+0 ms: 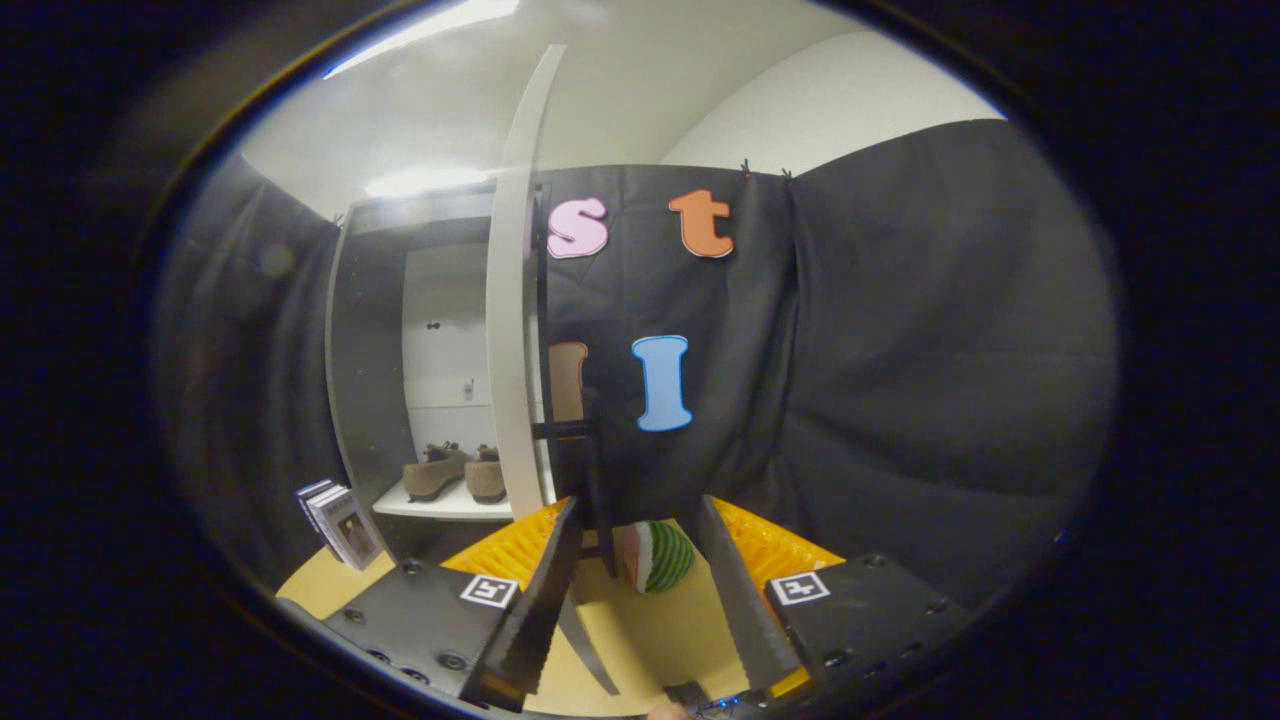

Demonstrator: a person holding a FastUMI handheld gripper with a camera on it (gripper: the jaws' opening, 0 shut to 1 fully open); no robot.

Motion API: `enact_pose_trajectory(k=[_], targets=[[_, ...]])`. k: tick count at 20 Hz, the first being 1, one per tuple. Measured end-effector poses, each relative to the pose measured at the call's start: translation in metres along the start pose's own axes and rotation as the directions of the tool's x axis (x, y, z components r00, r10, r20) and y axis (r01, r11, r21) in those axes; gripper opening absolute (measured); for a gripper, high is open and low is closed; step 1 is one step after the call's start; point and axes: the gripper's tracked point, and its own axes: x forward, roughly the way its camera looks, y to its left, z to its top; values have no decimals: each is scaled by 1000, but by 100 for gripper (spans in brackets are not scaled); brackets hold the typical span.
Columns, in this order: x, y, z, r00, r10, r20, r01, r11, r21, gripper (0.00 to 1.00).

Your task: Open the shoe cabinet door, grab the shoes and put them into the shoe cabinet, then close the shoe cabinet door.

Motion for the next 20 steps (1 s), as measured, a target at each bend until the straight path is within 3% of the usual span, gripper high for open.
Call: enact_pose_trajectory(k=[13, 20], targets=[[-2, 65, -15, 975, 223, -1, -223, 973, 53, 76], [-1, 130, -18, 920, 391, 3, -391, 919, 49, 76]])
